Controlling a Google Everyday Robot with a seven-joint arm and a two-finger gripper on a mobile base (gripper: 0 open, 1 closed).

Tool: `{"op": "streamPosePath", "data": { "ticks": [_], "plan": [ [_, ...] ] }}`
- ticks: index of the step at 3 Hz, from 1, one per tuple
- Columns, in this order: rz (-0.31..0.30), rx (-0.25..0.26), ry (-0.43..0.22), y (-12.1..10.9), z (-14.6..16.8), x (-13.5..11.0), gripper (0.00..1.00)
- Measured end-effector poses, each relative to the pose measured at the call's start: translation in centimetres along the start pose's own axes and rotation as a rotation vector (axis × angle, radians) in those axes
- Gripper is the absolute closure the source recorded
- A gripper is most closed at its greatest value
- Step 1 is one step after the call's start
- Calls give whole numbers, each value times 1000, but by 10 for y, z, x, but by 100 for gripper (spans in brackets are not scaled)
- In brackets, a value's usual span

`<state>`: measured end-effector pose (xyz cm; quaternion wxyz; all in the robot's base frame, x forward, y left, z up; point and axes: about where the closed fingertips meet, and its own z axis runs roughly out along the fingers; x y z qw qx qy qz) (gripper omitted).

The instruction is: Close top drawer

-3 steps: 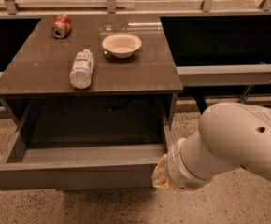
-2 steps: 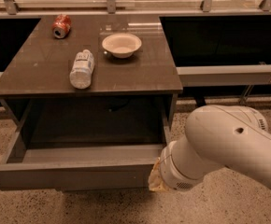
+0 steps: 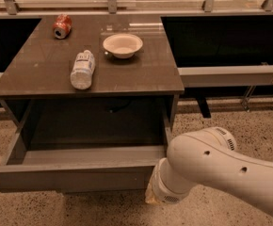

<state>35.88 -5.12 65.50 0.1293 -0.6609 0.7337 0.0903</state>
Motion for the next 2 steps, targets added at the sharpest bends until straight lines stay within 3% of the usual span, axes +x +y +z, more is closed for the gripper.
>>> {"op": "streamPosePath", "data": {
  "ticks": [2],
  "plan": [
    [9,53,-50,-34,39,-7,100]
  ]
}}
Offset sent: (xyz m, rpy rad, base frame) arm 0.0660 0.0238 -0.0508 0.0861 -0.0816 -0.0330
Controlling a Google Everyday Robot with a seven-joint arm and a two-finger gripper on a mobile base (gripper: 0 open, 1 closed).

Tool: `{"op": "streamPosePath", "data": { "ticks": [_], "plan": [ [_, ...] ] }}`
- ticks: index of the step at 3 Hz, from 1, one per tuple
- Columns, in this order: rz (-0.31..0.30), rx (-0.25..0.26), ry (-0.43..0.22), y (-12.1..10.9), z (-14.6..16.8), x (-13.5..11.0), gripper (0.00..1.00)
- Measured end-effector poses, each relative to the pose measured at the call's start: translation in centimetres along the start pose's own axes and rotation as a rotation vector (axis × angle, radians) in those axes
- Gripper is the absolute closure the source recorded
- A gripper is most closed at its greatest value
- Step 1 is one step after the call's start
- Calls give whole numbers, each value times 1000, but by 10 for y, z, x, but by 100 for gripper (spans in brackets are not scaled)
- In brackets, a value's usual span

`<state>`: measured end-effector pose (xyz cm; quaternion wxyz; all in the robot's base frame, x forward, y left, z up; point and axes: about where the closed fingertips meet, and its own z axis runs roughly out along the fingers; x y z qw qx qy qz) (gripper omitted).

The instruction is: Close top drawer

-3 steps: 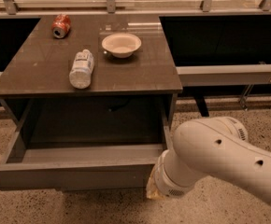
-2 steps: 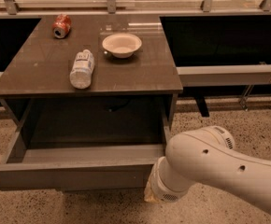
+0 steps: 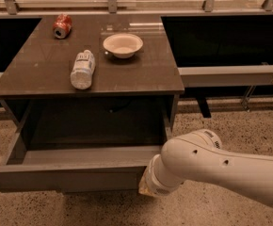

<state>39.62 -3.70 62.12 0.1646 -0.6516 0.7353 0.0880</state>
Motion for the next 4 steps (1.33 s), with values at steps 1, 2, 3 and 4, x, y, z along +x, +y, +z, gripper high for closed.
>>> {"op": "streamPosePath", "data": {
  "ticks": [1,2,3,4],
  "plan": [
    [8,24,-12,-18,8,0,100],
    [8,27,-11,-20,8,1,100],
    [23,82,2,-67,12,11,100],
    [23,83,2,-67,12,11,100]
  ]
}}
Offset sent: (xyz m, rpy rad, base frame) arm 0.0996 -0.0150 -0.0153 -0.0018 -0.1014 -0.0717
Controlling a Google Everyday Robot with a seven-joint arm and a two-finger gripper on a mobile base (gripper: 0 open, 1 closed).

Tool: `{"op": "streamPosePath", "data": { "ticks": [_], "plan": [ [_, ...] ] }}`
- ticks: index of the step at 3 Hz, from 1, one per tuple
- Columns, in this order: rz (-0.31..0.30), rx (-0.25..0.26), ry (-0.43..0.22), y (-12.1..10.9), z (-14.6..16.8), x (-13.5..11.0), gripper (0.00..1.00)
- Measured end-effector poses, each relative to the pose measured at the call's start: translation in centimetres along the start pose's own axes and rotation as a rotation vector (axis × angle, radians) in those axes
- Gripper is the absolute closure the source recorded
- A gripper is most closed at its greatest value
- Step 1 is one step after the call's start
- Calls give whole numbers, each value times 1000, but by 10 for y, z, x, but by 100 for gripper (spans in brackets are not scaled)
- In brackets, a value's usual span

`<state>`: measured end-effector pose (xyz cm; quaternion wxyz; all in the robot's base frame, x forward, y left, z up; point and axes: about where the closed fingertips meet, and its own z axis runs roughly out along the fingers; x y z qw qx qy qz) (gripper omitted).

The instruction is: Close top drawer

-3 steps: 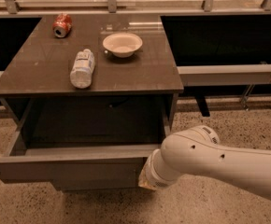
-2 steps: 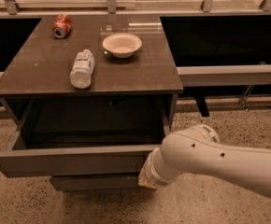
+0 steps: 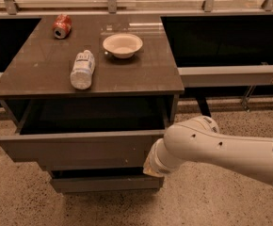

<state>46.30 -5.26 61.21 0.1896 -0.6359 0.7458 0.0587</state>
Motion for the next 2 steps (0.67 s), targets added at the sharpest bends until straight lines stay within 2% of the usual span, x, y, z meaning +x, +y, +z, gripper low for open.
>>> {"op": "streamPosePath", "data": {
  "ticks": [1,2],
  "plan": [
    [-4,62,-13,-11,2,1,100],
    [-19,170,-18,-45,-3,0,100]
  ]
}}
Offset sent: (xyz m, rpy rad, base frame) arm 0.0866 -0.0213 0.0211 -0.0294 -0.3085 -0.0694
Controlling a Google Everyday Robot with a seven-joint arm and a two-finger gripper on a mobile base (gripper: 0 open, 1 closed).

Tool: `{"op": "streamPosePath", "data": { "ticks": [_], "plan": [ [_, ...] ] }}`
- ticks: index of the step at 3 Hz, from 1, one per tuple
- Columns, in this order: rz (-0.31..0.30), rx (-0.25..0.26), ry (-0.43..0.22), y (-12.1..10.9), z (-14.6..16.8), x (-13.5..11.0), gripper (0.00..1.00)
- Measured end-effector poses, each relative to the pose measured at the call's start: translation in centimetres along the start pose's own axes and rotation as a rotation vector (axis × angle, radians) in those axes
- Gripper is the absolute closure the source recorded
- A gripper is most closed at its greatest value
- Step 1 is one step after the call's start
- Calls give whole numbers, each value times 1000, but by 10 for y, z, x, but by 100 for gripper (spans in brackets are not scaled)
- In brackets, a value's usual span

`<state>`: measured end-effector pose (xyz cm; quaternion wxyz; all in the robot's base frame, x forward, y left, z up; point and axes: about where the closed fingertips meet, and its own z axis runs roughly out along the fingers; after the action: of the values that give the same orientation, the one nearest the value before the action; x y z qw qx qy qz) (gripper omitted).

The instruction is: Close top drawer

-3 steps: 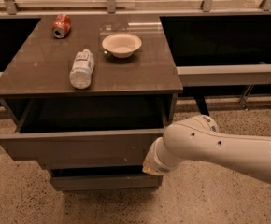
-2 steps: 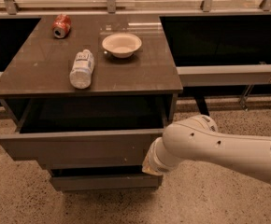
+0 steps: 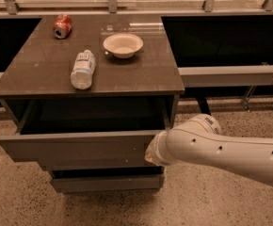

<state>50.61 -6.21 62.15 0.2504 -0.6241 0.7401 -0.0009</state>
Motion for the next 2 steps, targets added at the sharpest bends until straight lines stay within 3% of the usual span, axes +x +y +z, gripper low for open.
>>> {"op": "streamPosePath", "data": {
  "ticks": [2],
  "plan": [
    [-15,133,-56,-59,3,1,100]
  ]
}}
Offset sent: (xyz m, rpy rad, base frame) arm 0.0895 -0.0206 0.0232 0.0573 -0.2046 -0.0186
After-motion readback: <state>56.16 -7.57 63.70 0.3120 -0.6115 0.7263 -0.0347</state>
